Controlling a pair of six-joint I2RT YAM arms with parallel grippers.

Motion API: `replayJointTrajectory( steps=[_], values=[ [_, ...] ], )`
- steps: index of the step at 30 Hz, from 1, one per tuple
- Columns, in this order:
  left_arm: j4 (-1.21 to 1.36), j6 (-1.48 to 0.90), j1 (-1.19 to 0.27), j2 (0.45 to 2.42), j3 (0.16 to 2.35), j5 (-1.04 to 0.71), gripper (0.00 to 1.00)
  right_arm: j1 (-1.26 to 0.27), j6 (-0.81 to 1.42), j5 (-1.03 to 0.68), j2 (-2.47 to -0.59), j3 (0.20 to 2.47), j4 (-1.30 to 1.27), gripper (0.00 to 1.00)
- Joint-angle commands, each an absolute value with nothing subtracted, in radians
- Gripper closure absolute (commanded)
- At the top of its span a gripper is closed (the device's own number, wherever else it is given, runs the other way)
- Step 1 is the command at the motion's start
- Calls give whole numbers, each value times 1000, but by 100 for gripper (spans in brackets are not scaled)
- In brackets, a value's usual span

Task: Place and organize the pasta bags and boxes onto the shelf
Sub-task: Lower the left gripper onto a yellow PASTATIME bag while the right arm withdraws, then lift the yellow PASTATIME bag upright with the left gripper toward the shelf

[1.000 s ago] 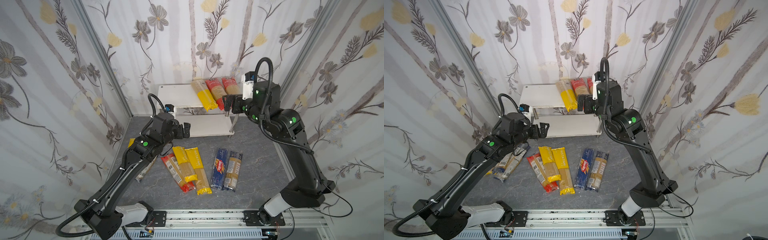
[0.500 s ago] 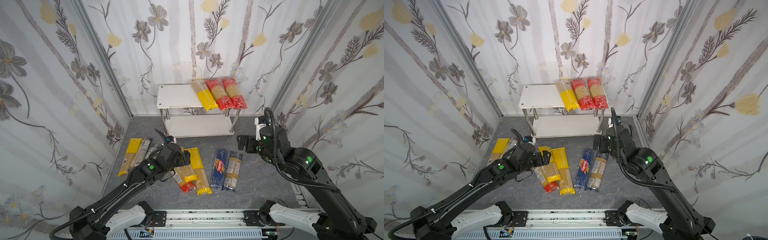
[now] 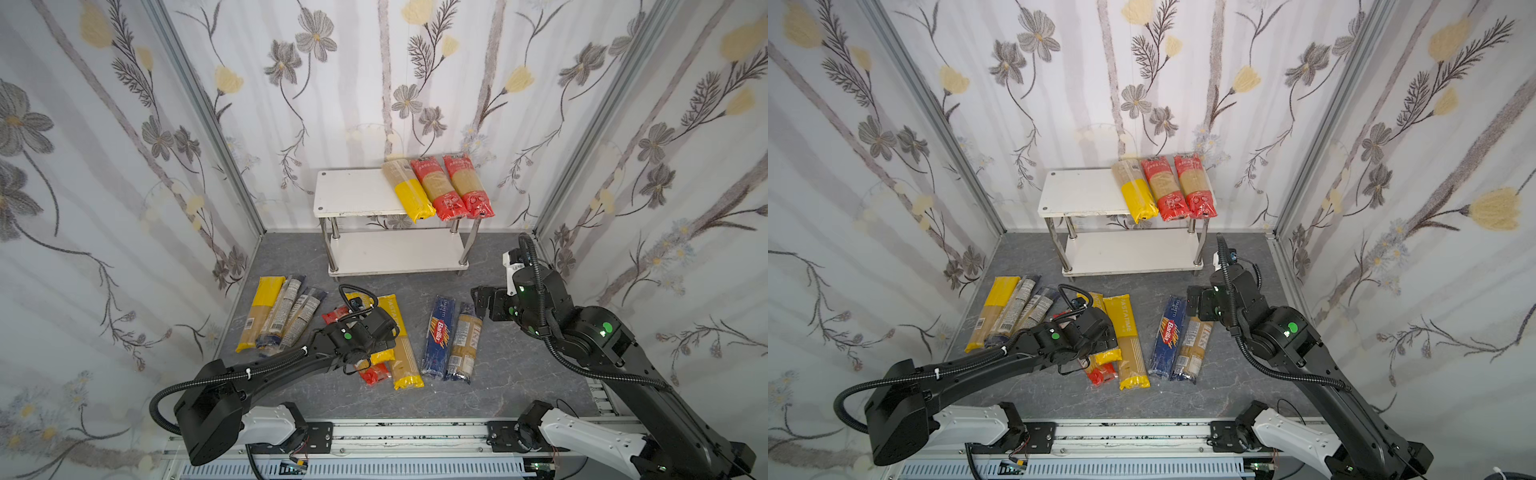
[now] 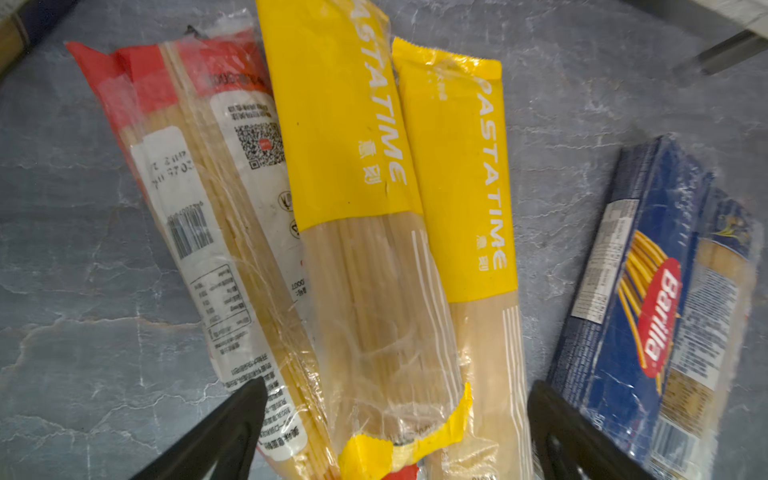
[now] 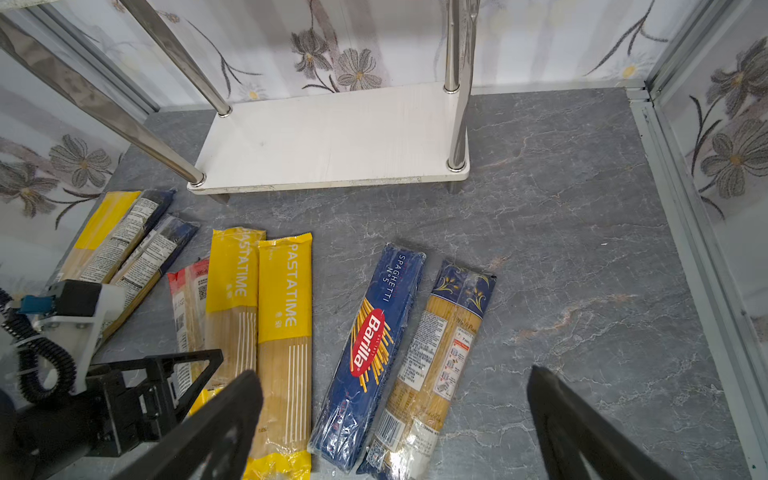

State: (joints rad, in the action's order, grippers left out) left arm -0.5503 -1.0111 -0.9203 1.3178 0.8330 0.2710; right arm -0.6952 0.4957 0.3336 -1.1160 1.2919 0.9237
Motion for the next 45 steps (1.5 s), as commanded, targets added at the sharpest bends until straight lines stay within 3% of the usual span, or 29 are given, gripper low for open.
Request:
replayJointTrajectory(
  steps=[1,12,26,35,39,45],
  values=[
    [-551,-1064,-924,1368,827,315,0,-691,511,291,-1089,1254,880,0],
    [-555,-980,-925,1606,929,328,10,-669,516,278,-979,1187,946,0],
    [-590,-919,-924,1678,979,325,24,-664,564,287,-864,1155,1018,0],
    [-628,-888,-925,1691,1027,312,57,-664,559,281,-862,1162,1017,0],
    [-648,-889,-924,1644,1031,305,66,-664,553,276,-870,1170,1013,0],
    [-667,-882,-925,1550,1041,279,92,-664,537,262,-897,1184,992,0]
  ],
)
